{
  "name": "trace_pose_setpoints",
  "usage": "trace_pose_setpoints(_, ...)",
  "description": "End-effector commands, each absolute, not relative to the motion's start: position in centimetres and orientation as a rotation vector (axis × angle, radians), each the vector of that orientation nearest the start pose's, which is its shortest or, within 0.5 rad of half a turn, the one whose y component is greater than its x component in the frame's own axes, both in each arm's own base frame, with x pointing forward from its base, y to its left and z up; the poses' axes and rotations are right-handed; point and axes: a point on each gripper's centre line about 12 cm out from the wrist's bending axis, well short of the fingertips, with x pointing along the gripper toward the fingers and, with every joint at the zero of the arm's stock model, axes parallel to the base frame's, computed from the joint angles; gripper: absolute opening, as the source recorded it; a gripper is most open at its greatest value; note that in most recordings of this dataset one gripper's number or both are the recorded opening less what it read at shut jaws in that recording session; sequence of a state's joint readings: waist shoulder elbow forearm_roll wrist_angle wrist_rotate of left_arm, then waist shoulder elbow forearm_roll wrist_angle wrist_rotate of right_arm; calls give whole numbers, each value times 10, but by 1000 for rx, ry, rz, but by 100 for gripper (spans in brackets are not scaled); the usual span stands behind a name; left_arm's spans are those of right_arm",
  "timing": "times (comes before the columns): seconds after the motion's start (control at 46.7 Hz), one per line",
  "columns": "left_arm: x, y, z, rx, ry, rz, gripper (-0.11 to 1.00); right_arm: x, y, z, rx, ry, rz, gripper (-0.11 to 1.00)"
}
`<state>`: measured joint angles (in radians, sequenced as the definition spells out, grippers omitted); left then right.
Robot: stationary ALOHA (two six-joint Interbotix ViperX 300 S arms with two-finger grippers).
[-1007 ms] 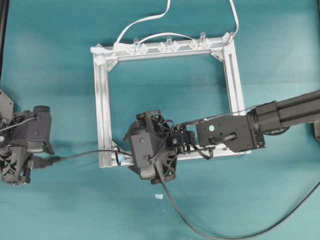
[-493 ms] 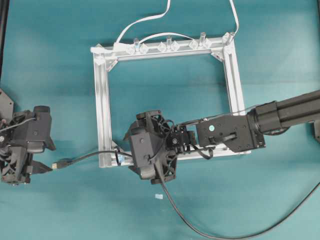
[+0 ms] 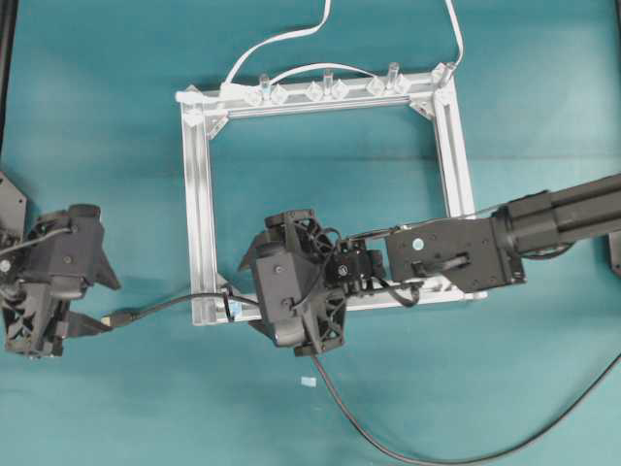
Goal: Insert the wire through the string loop located on the left side.
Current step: 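Draw the cable further left through the loop with the left gripper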
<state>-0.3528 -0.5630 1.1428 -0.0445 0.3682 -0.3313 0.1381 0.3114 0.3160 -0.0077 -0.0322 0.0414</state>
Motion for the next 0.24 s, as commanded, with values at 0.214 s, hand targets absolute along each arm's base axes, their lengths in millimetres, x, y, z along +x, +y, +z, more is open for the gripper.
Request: trace_pose_setpoints(0.214,193,-39,199,-200,780,-89,71,482,59,205,-16,510,115,90)
